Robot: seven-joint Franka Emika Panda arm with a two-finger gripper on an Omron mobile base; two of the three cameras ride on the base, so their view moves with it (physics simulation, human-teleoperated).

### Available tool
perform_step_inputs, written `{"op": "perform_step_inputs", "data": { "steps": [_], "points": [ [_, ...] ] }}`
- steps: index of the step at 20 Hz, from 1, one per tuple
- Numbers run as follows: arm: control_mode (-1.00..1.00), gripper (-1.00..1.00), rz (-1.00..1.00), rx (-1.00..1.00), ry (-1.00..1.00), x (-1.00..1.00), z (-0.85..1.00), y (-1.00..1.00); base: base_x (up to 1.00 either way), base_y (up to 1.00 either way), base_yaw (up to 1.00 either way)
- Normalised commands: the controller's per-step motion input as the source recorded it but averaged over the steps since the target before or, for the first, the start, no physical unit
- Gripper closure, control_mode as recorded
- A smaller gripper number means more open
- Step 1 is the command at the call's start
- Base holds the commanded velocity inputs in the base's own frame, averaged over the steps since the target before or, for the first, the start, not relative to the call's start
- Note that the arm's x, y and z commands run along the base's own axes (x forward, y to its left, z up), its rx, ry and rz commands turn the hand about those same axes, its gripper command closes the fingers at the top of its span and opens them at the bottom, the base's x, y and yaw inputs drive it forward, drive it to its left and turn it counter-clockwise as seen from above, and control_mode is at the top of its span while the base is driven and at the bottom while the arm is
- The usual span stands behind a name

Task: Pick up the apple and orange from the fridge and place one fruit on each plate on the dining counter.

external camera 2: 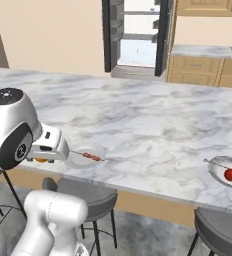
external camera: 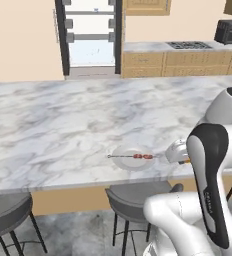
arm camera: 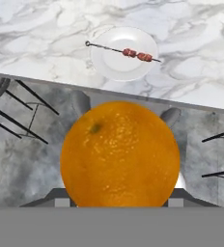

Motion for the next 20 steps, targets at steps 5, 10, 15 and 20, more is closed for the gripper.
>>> {"op": "perform_step_inputs", "data": {
  "steps": [5, 10, 15, 20],
  "points": [
    [1.0, 1.0, 0.0, 0.0, 0.0, 0.0, 0.0, 0.0, 0.31, 0.0, -0.1],
    [-1.0, 1.0, -0.08, 0.0, 0.18, 0.62, -0.01, 0.04, 0.07, 0.0, -0.02],
    [-1.0, 1.0, -0.14, 0.0, 0.26, 1.0, -0.29, 0.21, 0.0, 0.0, 0.0],
    [-1.0, 1.0, -0.15, -0.02, 0.1, 1.0, -0.88, 0.4, 0.0, 0.0, 0.0]
  ]
}}
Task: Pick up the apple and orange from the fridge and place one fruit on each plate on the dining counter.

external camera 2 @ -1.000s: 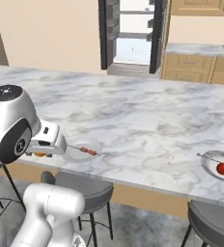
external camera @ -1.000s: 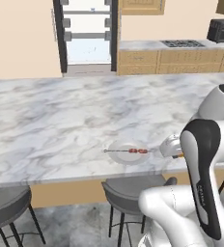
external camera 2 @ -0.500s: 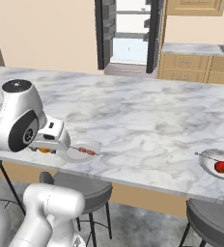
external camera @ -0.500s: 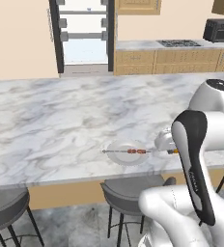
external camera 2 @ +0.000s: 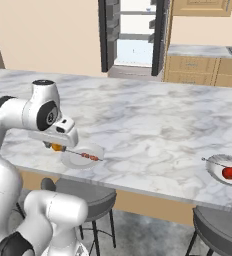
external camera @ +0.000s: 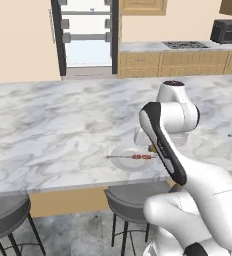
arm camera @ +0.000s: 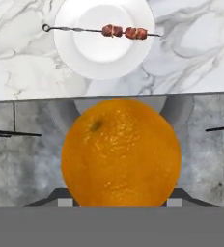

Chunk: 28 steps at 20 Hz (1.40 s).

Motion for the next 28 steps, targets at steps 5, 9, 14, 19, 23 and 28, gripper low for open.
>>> {"op": "perform_step_inputs", "data": {
  "steps": [5, 9, 14, 19, 23, 28],
  "points": [
    [-1.0, 1.0, -0.14, -0.03, 0.02, 1.0, -1.0, 0.45, 0.0, 0.0, 0.0],
    [-1.0, 1.0, -0.04, 0.0, 0.01, 0.59, -0.47, 0.05, 0.0, 0.0, 0.0],
    [-1.0, 1.0, 0.05, 0.0, 0.08, 0.44, -0.15, -0.51, 0.0, 0.0, 0.0],
    [-1.0, 1.0, 0.17, 0.0, 0.15, 0.44, -0.15, -0.15, 0.0, 0.0, 0.0],
    [-1.0, 1.0, 0.28, 0.02, 0.09, 0.47, -0.48, 0.0, 0.0, 0.0, 0.0],
    [-1.0, 1.0, 0.36, 0.01, 0.01, 0.19, -0.46, 0.0, 0.0, 0.0, 0.0]
  ]
}}
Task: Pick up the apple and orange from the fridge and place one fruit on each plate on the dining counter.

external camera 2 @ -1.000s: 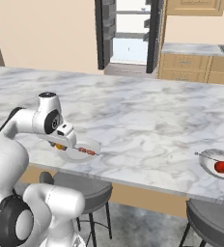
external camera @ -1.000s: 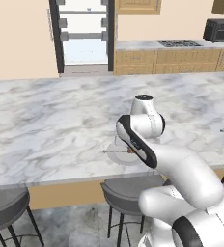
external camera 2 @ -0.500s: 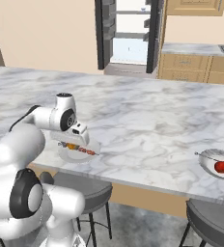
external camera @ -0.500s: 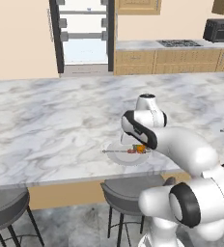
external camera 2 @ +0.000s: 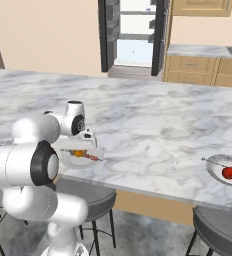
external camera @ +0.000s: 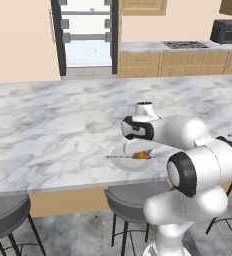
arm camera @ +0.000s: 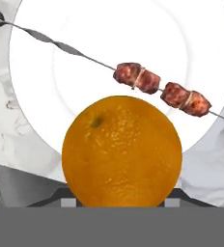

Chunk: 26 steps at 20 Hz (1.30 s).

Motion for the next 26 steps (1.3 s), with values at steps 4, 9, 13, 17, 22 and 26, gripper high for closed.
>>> {"op": "perform_step_inputs", "data": {
  "steps": [4, 9, 13, 17, 22, 26],
  "points": [
    [-1.0, 1.0, 0.35, 0.01, 0.0, 0.15, -0.19, 0.08, 0.0, 0.0, 0.0],
    [-1.0, 1.0, 0.22, 0.01, 0.0, 0.0, -0.12, 0.18, 0.0, 0.0, 0.0],
    [-1.0, 1.0, 0.0, 0.0, 0.0, 0.62, -0.13, 0.17, 0.0, 0.0, 0.0],
    [-1.0, 1.0, -0.01, 0.0, 0.03, 0.24, -0.12, 0.01, 0.0, 0.0, 0.0],
    [-1.0, 1.0, 0.0, 0.0, 0.04, 0.0, -0.28, 0.01, 0.0, 0.0, 0.0],
    [-1.0, 1.0, 0.0, 0.0, 0.01, 0.0, -0.39, 0.08, 0.0, 0.0, 0.0]
  ]
}}
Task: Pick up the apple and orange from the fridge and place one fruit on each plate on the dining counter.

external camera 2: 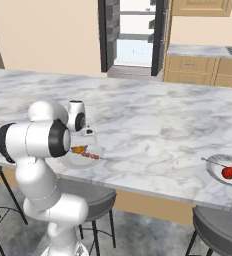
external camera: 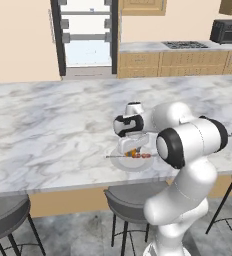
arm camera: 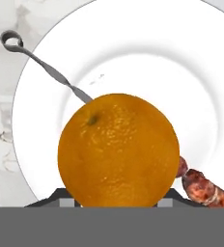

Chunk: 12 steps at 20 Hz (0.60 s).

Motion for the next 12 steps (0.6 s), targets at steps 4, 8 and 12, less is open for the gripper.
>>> {"op": "perform_step_inputs", "data": {
  "steps": [4, 8, 12],
  "points": [
    [-1.0, 1.0, 0.0, 0.0, 0.0, -0.02, 0.0, 0.0, 0.0, 0.0, 0.0],
    [-1.0, -1.0, 0.0, 0.0, 0.0, -0.06, 0.0, 0.0, 0.0, 0.0, 0.0],
    [-1.0, -1.0, 0.0, 0.0, 0.0, -0.03, 0.0, 0.0, 0.0, 0.0, 0.0]
  ]
}}
